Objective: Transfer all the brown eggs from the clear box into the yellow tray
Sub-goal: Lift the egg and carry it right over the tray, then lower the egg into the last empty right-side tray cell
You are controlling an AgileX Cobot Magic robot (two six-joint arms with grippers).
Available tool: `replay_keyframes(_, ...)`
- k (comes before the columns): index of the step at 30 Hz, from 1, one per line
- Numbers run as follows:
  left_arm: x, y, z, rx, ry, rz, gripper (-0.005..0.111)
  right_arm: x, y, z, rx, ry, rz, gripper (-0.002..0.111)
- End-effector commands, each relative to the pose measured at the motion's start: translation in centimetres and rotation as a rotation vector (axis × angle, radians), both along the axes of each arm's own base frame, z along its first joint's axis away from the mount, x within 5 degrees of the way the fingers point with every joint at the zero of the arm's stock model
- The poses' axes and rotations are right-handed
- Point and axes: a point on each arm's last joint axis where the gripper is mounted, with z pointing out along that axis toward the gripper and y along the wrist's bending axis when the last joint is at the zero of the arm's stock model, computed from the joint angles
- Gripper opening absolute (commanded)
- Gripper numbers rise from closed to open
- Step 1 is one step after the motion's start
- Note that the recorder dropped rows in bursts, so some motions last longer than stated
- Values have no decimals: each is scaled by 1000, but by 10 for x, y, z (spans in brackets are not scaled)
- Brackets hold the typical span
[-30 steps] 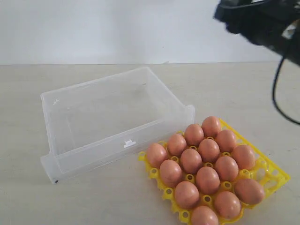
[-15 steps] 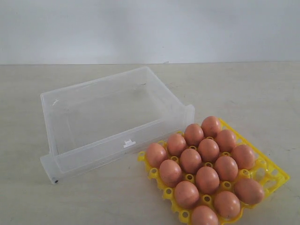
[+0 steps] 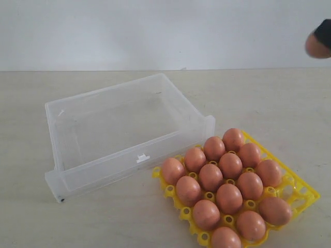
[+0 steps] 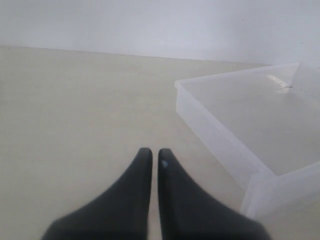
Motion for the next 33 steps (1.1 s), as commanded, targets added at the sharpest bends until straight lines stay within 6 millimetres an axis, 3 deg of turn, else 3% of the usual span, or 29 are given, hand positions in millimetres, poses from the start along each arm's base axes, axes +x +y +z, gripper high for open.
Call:
replay_keyframes(1, 0, 0, 0, -4, -6, 3, 4, -3, 9, -9, -93, 67, 125, 0)
replay_keyframes(4, 0, 0, 0, -4, -6, 3, 4, 25, 2, 16, -39, 21, 229, 0)
replay_keyframes(5, 0, 0, 0, -4, -6, 3, 4, 46, -6, 32, -28, 2, 274, 0)
replay_keyframes(7, 0, 0, 0, -4, -6, 3, 4, 81, -20, 46, -26, 44, 315, 0)
replay_keyframes(10, 0, 0, 0, -4, -6, 3, 4, 100, -26, 40, -97, 155, 384, 0)
replay_keyframes(14, 0, 0, 0, -4, -6, 3, 4, 96, -25, 12, -198, 279, 455, 0)
replay_keyframes(22, 0, 0, 0, -4, -6, 3, 4, 81, -25, -48, -82, 500, 494, 0)
replay_keyframes(31, 0, 0, 0, -4, -6, 3, 4, 35, -75, -64, 113, 599, 228, 0)
replay_keyframes(33, 0, 0, 0, -4, -6, 3, 4, 27, -72, -72, 126, 614, 228, 0)
